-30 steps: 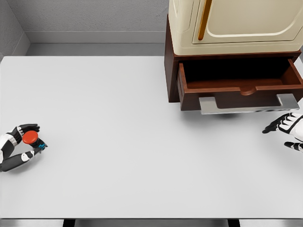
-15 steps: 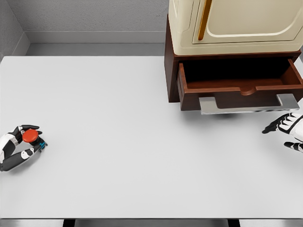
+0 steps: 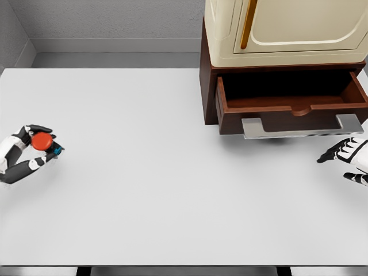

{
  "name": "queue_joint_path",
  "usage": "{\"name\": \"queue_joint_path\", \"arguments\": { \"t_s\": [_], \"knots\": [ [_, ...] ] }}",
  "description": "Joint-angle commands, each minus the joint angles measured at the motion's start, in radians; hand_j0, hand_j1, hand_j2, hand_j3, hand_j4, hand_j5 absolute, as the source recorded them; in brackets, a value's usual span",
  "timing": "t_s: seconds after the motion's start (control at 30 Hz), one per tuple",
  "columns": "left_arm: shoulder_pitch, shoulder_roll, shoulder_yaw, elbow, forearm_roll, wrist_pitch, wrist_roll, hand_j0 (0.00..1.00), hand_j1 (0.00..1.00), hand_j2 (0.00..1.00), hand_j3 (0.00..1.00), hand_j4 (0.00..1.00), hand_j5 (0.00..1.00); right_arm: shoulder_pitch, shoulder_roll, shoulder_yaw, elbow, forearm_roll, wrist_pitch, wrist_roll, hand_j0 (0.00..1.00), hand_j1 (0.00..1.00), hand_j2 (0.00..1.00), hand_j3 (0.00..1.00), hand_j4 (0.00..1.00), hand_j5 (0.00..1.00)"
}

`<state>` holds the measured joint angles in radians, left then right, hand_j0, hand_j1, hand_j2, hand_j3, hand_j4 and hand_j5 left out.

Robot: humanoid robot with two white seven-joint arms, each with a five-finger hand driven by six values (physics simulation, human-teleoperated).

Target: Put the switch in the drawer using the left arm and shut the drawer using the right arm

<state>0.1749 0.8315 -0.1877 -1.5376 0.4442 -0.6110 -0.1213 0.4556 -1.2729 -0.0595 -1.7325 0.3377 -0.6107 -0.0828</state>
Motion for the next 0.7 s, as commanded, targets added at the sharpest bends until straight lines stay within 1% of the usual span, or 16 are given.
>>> {"name": "queue_joint_path", "arguments": {
  "t_s": [0.0, 0.03, 0.1, 0.13, 0.2, 0.27, 0.37, 0.43, 0.57, 0.63, 0.67],
  "knots": [
    [-0.002, 0.003, -0.003, -0.050, -0.027, 0.000, 0.000, 0.41, 0.41, 0.41, 0.41, 0.41, 0.41, 0.000, -0.002, 0.000, -0.001, -0.006, 0.000, -0.002, 0.73, 0.73, 0.73, 0.73, 0.73, 0.73],
    [-0.009, 0.003, -0.001, -0.084, -0.039, 0.000, 0.000, 0.41, 0.41, 0.41, 0.41, 0.41, 0.41, 0.000, -0.002, 0.000, -0.001, -0.006, 0.000, -0.002, 0.73, 0.73, 0.73, 0.73, 0.73, 0.73],
    [-0.023, 0.002, -0.003, -0.124, -0.054, 0.000, -0.003, 0.41, 0.41, 0.41, 0.41, 0.41, 0.41, 0.000, -0.002, 0.000, 0.001, -0.006, 0.000, 0.000, 0.73, 0.73, 0.73, 0.73, 0.73, 0.73],
    [-0.037, 0.000, -0.003, -0.137, -0.074, 0.000, -0.003, 0.41, 0.41, 0.41, 0.41, 0.41, 0.41, 0.000, -0.002, 0.000, 0.002, -0.006, 0.000, 0.000, 0.73, 0.73, 0.73, 0.73, 0.73, 0.73],
    [-0.049, -0.005, -0.006, -0.157, -0.084, 0.000, -0.003, 0.41, 0.41, 0.41, 0.41, 0.41, 0.41, 0.000, -0.002, 0.000, 0.002, -0.006, 0.000, 0.000, 0.73, 0.73, 0.73, 0.73, 0.73, 0.73],
    [-0.055, -0.008, -0.006, -0.173, -0.087, 0.000, -0.003, 0.41, 0.41, 0.41, 0.41, 0.41, 0.41, 0.000, -0.002, 0.000, 0.004, -0.006, 0.000, 0.000, 0.73, 0.73, 0.73, 0.73, 0.73, 0.73],
    [-0.081, -0.011, -0.009, -0.182, -0.090, 0.000, -0.005, 0.41, 0.41, 0.41, 0.41, 0.41, 0.41, 0.000, -0.002, 0.000, 0.004, -0.006, 0.000, -0.002, 0.73, 0.73, 0.73, 0.73, 0.73, 0.73],
    [-0.097, -0.014, -0.009, -0.207, -0.111, 0.000, -0.005, 0.41, 0.41, 0.41, 0.41, 0.41, 0.41, 0.000, -0.005, 0.000, 0.004, -0.006, 0.000, -0.002, 0.72, 0.72, 0.72, 0.72, 0.72, 0.72],
    [-0.152, -0.046, -0.045, -0.214, -0.140, 0.000, -0.006, 0.41, 0.41, 0.41, 0.41, 0.41, 0.41, 0.000, -0.006, 0.000, 0.005, -0.006, 0.000, -0.002, 0.72, 0.72, 0.72, 0.72, 0.72, 0.72],
    [-0.173, -0.048, -0.064, -0.217, -0.157, 0.000, -0.006, 0.41, 0.41, 0.41, 0.41, 0.41, 0.41, 0.000, -0.006, 0.000, 0.005, -0.006, 0.000, -0.002, 0.72, 0.72, 0.72, 0.72, 0.72, 0.72],
    [-0.201, -0.048, -0.085, -0.217, -0.159, 0.000, -0.006, 0.41, 0.41, 0.41, 0.41, 0.41, 0.41, 0.000, -0.006, 0.000, 0.005, -0.006, 0.000, -0.002, 0.72, 0.72, 0.72, 0.72, 0.72, 0.72]
  ]
}}
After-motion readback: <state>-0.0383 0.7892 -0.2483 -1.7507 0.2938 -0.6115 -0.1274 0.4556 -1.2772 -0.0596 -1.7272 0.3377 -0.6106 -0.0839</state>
